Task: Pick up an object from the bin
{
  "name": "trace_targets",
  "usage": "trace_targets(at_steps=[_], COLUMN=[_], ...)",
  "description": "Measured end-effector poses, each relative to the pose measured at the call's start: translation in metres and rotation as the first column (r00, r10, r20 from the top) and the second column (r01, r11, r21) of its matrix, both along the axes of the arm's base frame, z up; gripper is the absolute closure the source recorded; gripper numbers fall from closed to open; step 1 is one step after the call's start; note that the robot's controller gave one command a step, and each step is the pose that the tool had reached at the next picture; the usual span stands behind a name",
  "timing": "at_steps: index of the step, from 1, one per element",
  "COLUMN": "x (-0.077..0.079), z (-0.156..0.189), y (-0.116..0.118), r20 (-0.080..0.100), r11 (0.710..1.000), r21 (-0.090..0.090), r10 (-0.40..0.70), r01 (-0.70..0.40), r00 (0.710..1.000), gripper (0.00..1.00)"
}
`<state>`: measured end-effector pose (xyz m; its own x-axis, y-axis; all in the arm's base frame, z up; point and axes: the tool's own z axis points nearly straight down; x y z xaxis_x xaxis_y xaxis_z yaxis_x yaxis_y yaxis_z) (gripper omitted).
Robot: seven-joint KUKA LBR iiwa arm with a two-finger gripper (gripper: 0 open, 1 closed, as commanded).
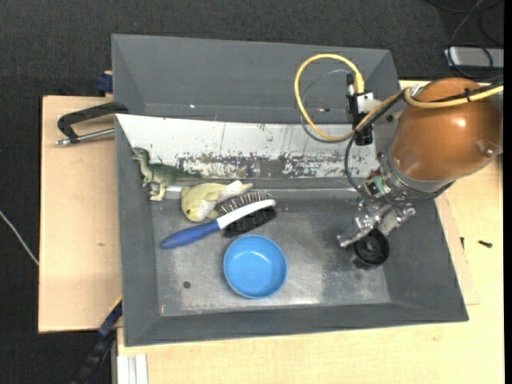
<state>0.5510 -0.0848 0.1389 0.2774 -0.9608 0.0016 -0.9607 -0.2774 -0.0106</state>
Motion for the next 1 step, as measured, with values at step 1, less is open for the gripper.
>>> trace_targets(at_steps=[1], x=[0.0010], z=[0.0040], y=[0.0010], r20=[-0.006], r11=[1.000], r21=[0.001], r10=[-0.005], r01=[0.005], r00=[1.000], gripper=[1.00])
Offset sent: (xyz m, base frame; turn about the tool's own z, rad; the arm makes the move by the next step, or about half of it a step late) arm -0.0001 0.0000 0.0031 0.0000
